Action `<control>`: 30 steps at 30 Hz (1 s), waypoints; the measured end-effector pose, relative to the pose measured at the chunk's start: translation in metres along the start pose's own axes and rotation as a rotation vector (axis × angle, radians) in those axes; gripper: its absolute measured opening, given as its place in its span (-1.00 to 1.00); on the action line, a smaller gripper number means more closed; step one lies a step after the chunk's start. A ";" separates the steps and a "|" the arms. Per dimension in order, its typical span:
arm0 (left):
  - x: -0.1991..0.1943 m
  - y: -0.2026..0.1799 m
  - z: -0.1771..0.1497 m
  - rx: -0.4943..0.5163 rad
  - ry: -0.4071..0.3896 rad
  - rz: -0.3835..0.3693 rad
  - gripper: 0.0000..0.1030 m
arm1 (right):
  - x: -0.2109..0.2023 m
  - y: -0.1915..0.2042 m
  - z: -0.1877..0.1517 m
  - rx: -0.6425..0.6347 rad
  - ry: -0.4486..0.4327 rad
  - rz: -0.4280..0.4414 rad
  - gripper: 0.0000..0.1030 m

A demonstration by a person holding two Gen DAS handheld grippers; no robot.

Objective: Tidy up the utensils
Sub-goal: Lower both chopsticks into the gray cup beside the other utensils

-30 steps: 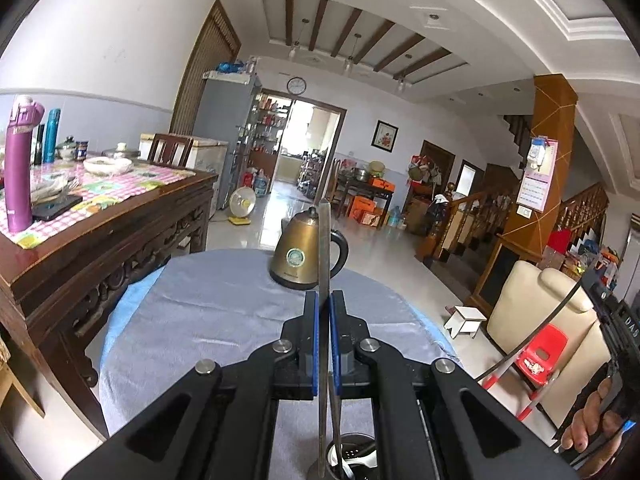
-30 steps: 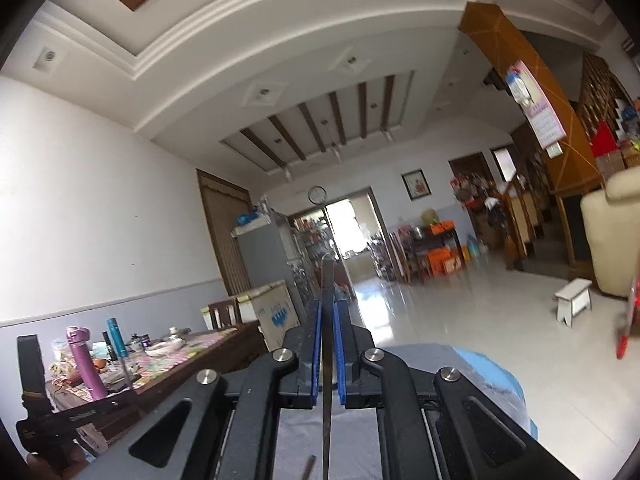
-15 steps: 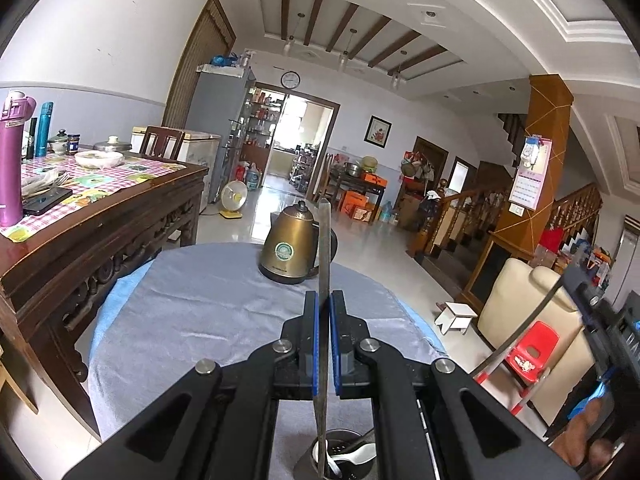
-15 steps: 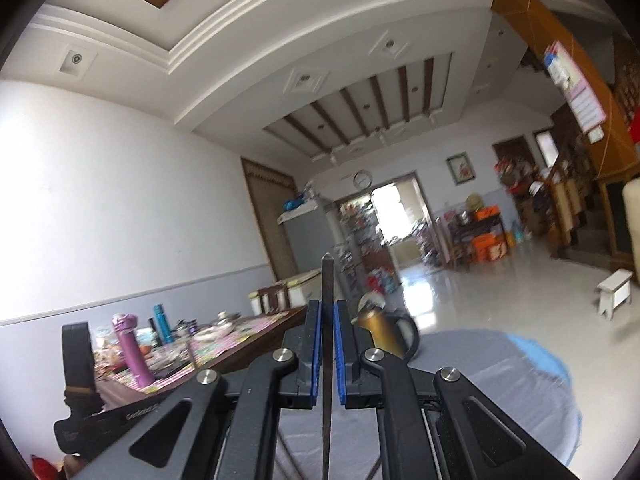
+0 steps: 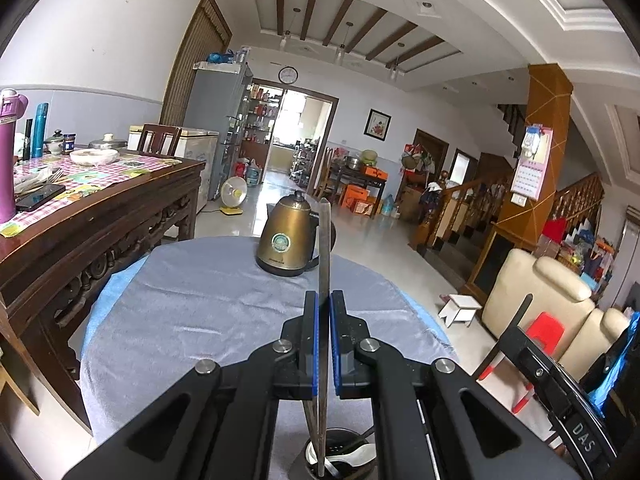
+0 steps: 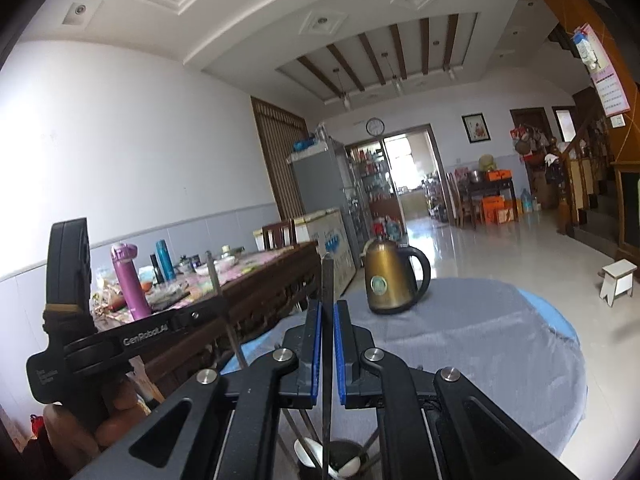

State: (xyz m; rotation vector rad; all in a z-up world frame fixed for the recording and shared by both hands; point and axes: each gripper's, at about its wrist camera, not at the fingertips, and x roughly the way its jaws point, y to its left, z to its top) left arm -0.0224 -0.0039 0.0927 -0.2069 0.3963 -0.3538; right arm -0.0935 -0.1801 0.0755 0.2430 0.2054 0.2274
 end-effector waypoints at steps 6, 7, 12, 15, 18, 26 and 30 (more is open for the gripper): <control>0.010 -0.007 -0.010 0.034 0.013 0.021 -0.90 | 0.011 -0.013 -0.015 0.023 0.062 -0.010 -0.86; 0.011 -0.007 -0.012 0.039 0.016 0.024 -0.90 | 0.012 -0.014 -0.018 0.028 0.072 -0.012 -0.86; 0.017 -0.008 -0.018 0.046 0.036 0.034 -0.90 | 0.016 -0.021 -0.025 0.043 0.104 -0.024 -0.86; 0.018 -0.008 -0.021 0.044 0.042 0.039 -0.90 | 0.016 -0.021 -0.026 0.043 0.104 -0.025 -0.86; 0.019 -0.008 -0.022 0.045 0.043 0.043 -0.90 | 0.017 -0.021 -0.028 0.046 0.109 -0.023 -0.86; 0.026 -0.007 -0.027 0.040 0.071 0.049 -0.90 | 0.024 -0.023 -0.036 0.056 0.135 -0.022 -0.86; 0.030 -0.005 -0.030 0.033 0.085 0.051 -0.90 | 0.028 -0.021 -0.037 0.059 0.148 -0.023 -0.86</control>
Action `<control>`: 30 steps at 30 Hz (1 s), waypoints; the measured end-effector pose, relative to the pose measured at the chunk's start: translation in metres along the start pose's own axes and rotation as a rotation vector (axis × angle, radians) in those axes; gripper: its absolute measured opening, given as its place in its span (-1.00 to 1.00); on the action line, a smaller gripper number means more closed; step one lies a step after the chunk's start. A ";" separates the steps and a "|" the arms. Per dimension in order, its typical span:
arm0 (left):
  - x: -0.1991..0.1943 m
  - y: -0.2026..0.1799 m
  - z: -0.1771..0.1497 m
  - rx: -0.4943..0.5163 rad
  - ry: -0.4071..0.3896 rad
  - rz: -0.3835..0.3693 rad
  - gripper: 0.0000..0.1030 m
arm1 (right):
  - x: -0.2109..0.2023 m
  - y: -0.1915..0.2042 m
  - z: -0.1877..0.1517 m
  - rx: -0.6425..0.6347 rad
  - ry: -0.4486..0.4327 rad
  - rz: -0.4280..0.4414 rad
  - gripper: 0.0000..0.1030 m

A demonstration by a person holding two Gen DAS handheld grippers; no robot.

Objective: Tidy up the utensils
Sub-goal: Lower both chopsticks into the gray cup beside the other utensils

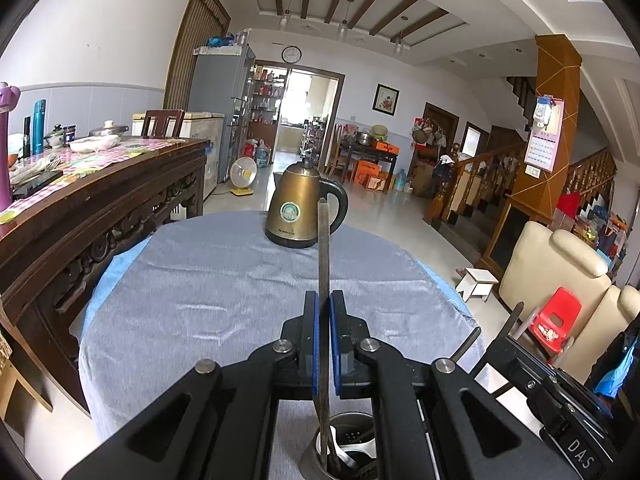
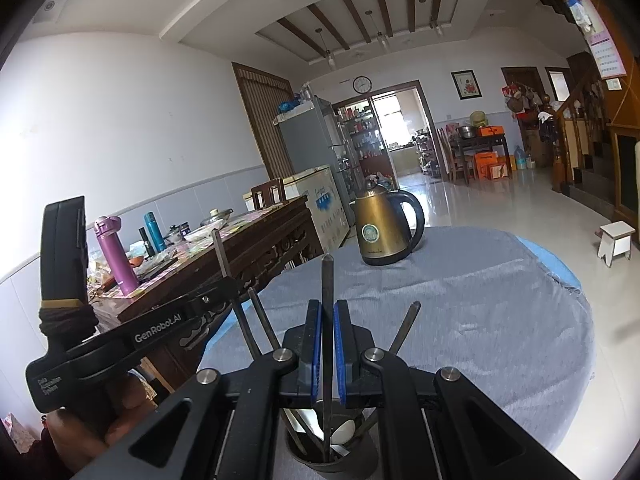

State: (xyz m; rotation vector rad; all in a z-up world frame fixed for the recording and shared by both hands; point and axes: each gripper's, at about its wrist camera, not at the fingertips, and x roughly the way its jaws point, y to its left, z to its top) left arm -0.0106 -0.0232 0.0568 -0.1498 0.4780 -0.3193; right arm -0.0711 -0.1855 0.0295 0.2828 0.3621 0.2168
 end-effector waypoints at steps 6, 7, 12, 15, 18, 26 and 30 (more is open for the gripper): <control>0.002 0.003 -0.003 -0.011 0.009 -0.001 -0.90 | 0.008 0.000 -0.003 0.006 0.030 0.000 -0.86; 0.003 0.004 -0.003 -0.014 0.010 -0.002 -0.89 | 0.009 0.000 -0.003 0.006 0.033 0.000 -0.86; 0.001 0.011 -0.004 -0.046 0.003 -0.018 -0.89 | 0.011 0.001 -0.004 0.006 0.036 0.000 -0.86; 0.001 0.014 -0.004 -0.065 -0.004 -0.033 -0.89 | 0.012 0.001 -0.004 0.007 0.038 0.001 -0.86; 0.001 0.015 -0.005 -0.079 -0.009 -0.046 -0.89 | 0.014 0.001 -0.006 0.008 0.042 0.002 -0.86; -0.001 0.018 -0.005 -0.114 -0.039 -0.062 -0.89 | 0.018 -0.003 -0.010 0.017 0.054 0.003 -0.86; 0.001 0.012 -0.008 -0.093 -0.044 -0.050 -0.89 | 0.019 -0.005 -0.011 0.026 0.058 0.000 -0.86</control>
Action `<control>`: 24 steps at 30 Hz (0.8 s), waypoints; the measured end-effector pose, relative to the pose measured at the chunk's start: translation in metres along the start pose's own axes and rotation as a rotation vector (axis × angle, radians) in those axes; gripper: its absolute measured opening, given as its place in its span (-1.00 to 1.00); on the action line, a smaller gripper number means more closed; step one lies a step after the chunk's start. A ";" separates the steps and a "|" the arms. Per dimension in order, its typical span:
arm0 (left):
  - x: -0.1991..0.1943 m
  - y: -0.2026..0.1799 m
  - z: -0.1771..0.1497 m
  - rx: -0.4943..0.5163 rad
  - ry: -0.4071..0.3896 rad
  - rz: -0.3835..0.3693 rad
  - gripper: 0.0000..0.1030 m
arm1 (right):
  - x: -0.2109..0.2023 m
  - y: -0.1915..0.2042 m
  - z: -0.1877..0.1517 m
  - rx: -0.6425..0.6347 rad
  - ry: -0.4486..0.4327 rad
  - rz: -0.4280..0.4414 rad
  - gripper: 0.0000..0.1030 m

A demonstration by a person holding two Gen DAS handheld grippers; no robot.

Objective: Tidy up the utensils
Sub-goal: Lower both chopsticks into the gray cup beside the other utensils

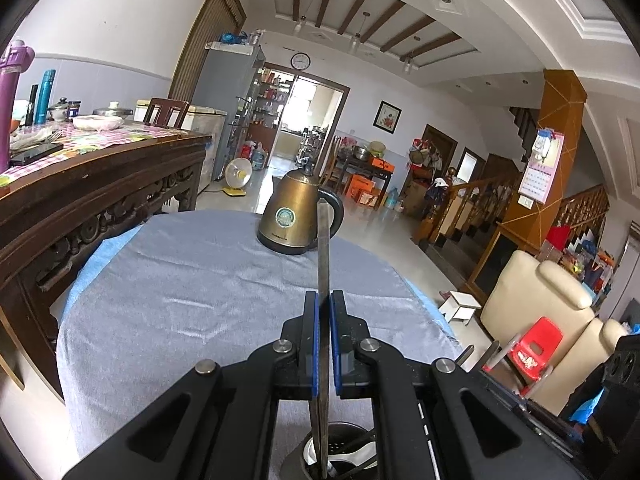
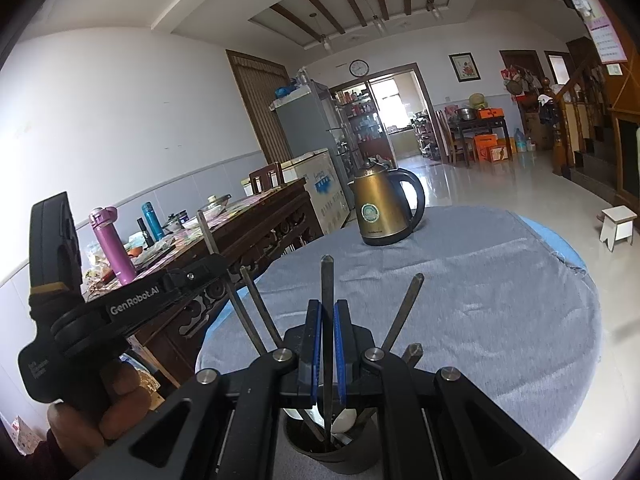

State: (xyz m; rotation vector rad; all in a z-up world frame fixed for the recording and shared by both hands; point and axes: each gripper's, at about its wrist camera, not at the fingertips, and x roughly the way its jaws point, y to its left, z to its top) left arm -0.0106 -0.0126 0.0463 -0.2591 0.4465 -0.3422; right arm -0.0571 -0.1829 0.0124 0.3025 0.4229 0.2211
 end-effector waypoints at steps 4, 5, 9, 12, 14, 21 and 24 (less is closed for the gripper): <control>0.004 -0.004 -0.005 0.029 0.009 0.012 -0.89 | 0.001 -0.002 0.000 0.002 0.002 -0.011 -0.86; 0.004 -0.005 -0.005 0.037 0.011 0.016 -0.89 | 0.001 -0.003 0.000 0.002 0.003 -0.016 -0.86; 0.006 -0.007 -0.008 0.060 0.020 0.024 -0.89 | 0.003 -0.006 -0.001 0.013 0.013 -0.031 -0.86; 0.008 -0.008 -0.012 0.071 0.035 0.027 -0.89 | 0.006 -0.007 -0.002 0.016 0.025 -0.038 -0.86; 0.008 -0.008 -0.015 0.076 0.046 0.025 -0.89 | 0.008 -0.006 -0.004 0.016 0.034 -0.040 -0.86; 0.009 -0.011 -0.024 0.099 0.080 0.021 -0.89 | 0.009 -0.005 -0.005 0.013 0.045 -0.037 -0.86; 0.008 -0.013 -0.028 0.109 0.088 0.017 -0.89 | 0.008 -0.005 -0.006 0.011 0.045 -0.035 -0.86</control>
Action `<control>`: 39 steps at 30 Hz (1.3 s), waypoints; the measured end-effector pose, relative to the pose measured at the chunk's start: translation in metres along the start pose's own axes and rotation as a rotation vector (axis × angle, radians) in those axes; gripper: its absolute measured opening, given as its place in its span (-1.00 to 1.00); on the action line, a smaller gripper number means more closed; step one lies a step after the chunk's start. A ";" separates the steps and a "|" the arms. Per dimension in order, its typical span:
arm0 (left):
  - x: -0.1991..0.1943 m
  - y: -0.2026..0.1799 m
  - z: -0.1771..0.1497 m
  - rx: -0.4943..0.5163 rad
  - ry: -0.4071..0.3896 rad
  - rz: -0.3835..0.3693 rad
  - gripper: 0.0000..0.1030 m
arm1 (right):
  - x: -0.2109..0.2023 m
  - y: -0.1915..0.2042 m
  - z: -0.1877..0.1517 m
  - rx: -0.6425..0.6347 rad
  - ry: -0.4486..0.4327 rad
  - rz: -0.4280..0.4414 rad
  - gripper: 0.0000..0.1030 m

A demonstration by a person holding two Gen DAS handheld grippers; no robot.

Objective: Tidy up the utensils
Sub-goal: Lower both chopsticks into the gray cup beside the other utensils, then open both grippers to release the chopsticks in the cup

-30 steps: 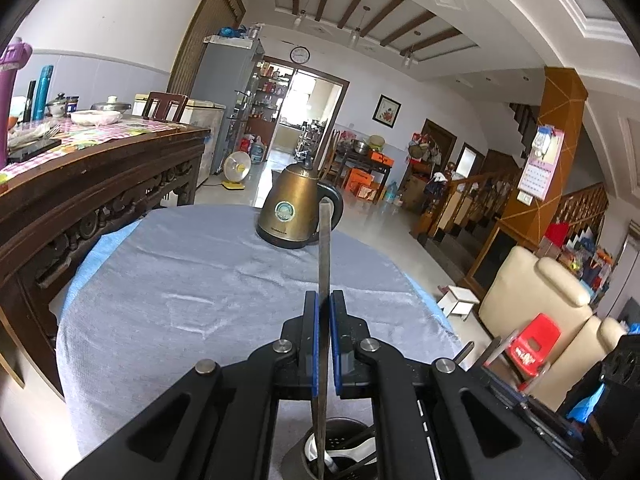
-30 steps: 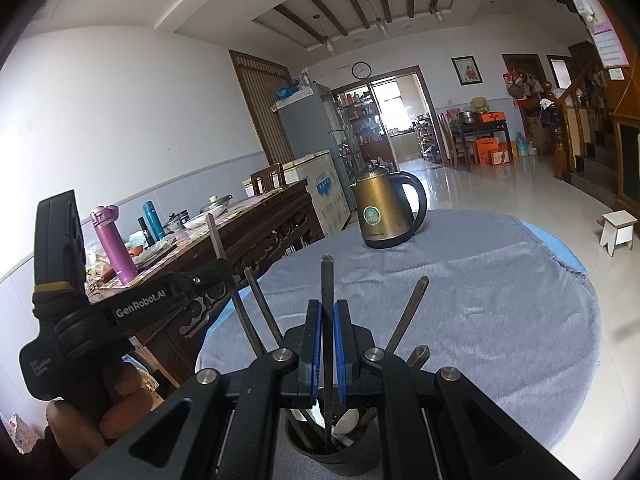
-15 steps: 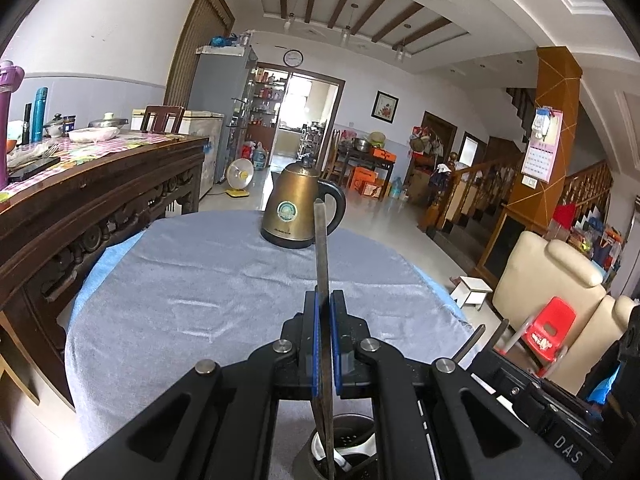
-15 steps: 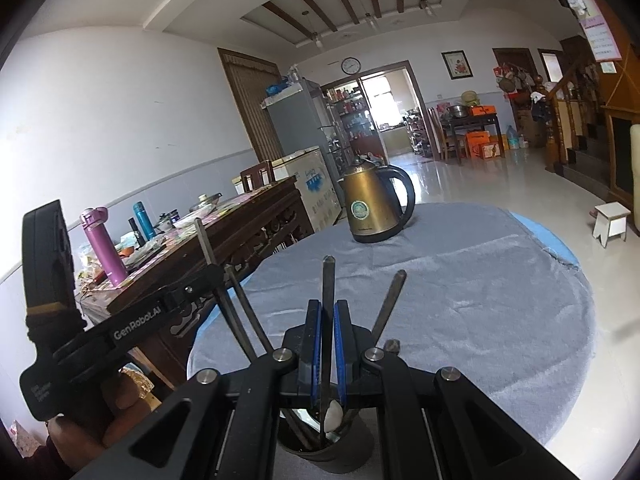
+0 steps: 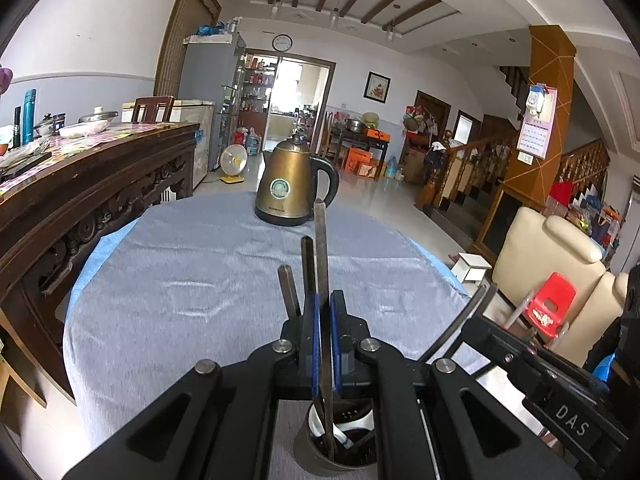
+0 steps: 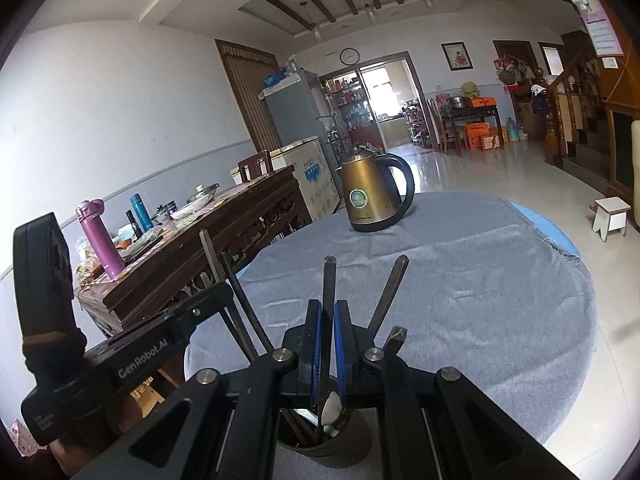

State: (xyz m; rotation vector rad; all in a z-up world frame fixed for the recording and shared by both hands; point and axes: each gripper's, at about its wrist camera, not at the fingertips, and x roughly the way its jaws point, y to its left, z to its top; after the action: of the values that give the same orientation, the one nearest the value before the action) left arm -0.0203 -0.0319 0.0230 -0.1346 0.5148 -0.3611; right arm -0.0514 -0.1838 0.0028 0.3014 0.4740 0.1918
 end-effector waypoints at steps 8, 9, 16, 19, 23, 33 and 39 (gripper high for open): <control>-0.005 -0.002 -0.008 0.014 0.020 0.004 -0.89 | -0.002 0.002 -0.003 -0.012 0.010 0.003 -0.86; -0.006 -0.003 -0.009 0.016 0.023 0.005 -0.89 | -0.002 0.003 -0.003 -0.014 0.010 0.003 -0.86; -0.007 -0.002 -0.015 0.023 0.049 0.007 -0.89 | -0.006 0.006 -0.004 -0.018 0.009 -0.002 -0.86; -0.009 -0.001 -0.016 0.025 0.057 0.013 -0.89 | -0.007 0.009 -0.005 -0.020 0.011 -0.011 -0.85; -0.009 0.000 -0.021 0.031 0.087 0.029 -0.89 | -0.008 0.010 -0.009 -0.008 0.022 -0.017 -0.85; -0.007 0.006 -0.032 0.052 0.147 0.109 -0.89 | -0.006 0.007 -0.018 0.029 0.050 -0.056 -0.85; -0.005 0.011 -0.035 0.043 0.174 0.138 -0.45 | -0.011 0.000 -0.016 0.073 0.055 -0.066 -0.43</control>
State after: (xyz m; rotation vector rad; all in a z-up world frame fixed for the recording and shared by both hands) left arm -0.0385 -0.0216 -0.0073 -0.0255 0.6841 -0.2503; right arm -0.0687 -0.1823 -0.0062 0.3516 0.5457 0.1192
